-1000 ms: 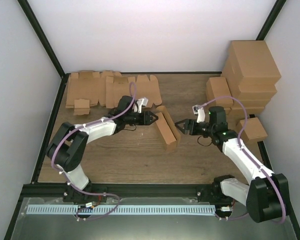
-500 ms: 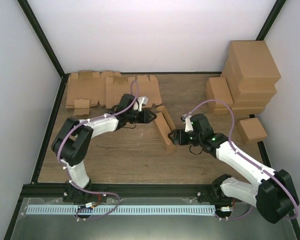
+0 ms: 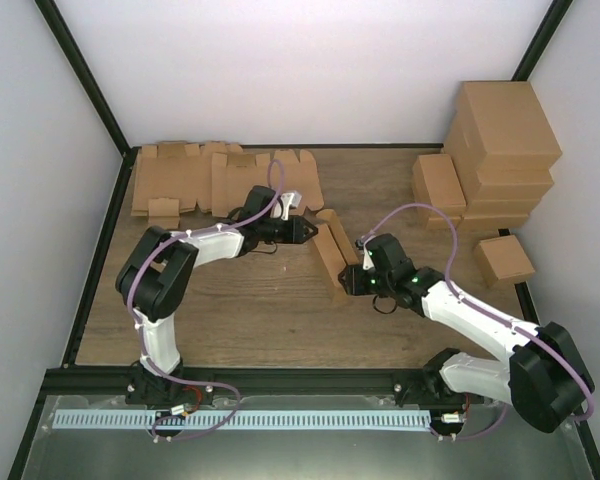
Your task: Fold the paper box
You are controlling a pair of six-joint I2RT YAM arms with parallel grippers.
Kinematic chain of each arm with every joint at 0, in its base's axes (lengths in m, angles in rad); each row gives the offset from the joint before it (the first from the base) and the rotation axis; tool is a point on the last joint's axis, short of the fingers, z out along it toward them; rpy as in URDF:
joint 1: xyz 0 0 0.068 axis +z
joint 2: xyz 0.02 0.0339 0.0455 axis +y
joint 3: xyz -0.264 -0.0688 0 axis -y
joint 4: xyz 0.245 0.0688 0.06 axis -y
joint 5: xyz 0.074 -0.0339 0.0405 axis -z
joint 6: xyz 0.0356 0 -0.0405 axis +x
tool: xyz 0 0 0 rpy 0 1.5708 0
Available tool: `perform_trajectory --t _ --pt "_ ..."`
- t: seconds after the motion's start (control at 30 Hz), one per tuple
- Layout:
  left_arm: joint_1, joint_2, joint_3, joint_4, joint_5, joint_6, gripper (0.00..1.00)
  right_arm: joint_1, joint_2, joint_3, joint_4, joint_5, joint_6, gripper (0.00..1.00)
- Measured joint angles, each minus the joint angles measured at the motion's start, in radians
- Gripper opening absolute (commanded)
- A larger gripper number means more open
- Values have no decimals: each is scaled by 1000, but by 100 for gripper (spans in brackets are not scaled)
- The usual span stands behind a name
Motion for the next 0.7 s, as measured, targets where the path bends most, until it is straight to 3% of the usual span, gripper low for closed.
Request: perform_trajectory --t 0.07,0.23,0.43,0.53,0.7 --pt "0 2 0 5 1 0 40 1 -2 -5 9 1 2 51" --pt "-4 10 0 23 2 0 40 2 -3 -6 6 3 -9 81" --pt "-14 14 0 35 -3 -3 40 49 -2 -6 -1 2 -46 87" --pt "-18 14 0 36 -8 -5 40 77 4 -4 -5 18 -47 84" --pt "-22 14 1 36 -14 -7 40 105 43 31 -46 84 -30 65"
